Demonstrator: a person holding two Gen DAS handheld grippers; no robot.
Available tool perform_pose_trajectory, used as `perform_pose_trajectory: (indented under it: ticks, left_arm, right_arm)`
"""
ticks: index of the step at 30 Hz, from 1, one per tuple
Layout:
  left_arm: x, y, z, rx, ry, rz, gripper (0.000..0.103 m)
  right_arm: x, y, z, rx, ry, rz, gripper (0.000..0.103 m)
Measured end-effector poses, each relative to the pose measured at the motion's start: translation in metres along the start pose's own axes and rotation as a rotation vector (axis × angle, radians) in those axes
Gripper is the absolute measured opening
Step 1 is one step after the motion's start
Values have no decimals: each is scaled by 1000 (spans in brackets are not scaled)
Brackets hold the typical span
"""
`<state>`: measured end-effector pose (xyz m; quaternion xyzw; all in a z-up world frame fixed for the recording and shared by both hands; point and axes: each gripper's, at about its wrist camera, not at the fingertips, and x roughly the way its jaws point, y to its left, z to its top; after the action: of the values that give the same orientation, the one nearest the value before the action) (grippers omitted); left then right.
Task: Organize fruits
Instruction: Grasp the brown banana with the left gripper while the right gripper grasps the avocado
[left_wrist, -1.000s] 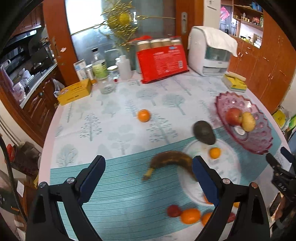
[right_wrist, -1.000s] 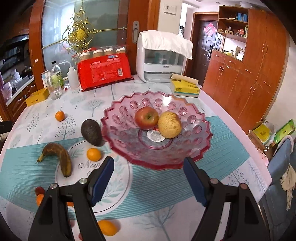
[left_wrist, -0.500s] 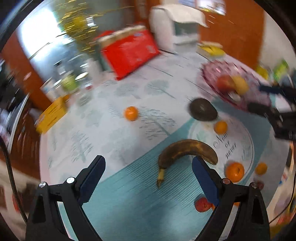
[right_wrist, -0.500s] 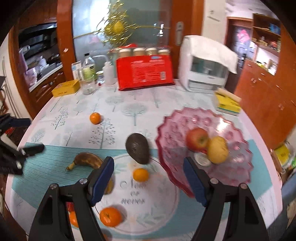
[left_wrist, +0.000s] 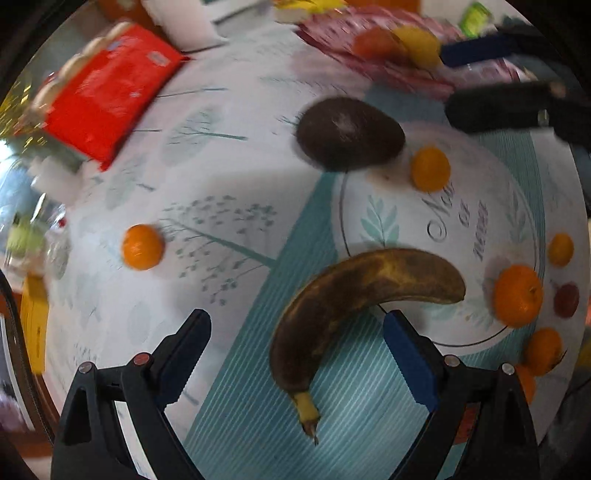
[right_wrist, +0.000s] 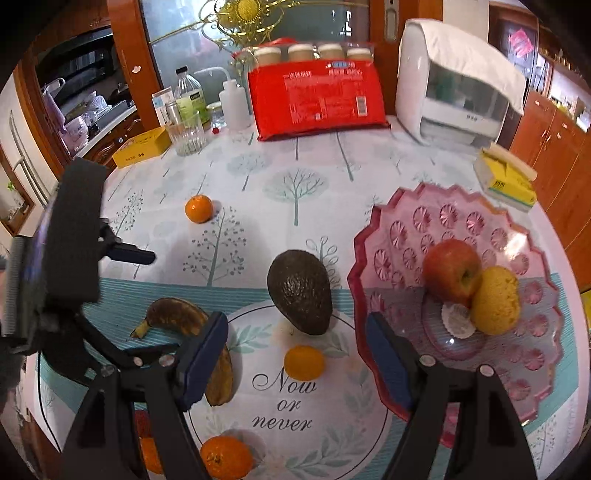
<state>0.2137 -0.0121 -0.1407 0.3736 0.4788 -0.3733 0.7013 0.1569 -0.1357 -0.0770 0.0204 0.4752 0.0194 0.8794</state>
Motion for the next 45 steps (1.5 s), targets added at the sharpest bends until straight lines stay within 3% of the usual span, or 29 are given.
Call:
perform_pose_trajectory:
  ticks: [4, 9, 11, 12, 14, 18, 21, 31, 35, 41, 45]
  left_arm:
    - [16, -6, 7, 56, 31, -26, 83]
    - [21, -5, 10, 56, 22, -82, 79]
    - [21, -1, 9, 42, 20, -123, 69]
    - [21, -1, 8, 30, 19, -156, 58]
    - [20, 1, 4, -5, 12, -167, 56]
    - [16, 8, -5, -98, -4, -145, 41]
    - [13, 18, -17, -201, 12, -179, 34]
    - [3, 33, -65, -413, 73, -200, 32]
    - [-3, 25, -73, -441, 76, -184, 33]
    - [5, 27, -60, -471, 84, -183, 36]
    - [11, 22, -39, -440, 91, -146, 40]
  right_arm:
    - [9, -5, 0, 36, 26, 36, 77]
    - [18, -7, 6, 56, 35, 55, 77]
    - [21, -7, 8, 56, 32, 56, 77]
    - [22, -6, 9, 54, 31, 56, 77]
    - [25, -5, 12, 50, 28, 48, 77]
    - [32, -4, 17, 49, 30, 48, 77]
    - [39, 1, 21, 29, 38, 47, 77]
    - [70, 29, 26, -191, 71, -61, 73]
    - [86, 38, 22, -258, 99, -165, 72]
    - [95, 46, 18, -343, 95, -249, 69]
    - [106, 54, 16, -410, 117, -330, 69]
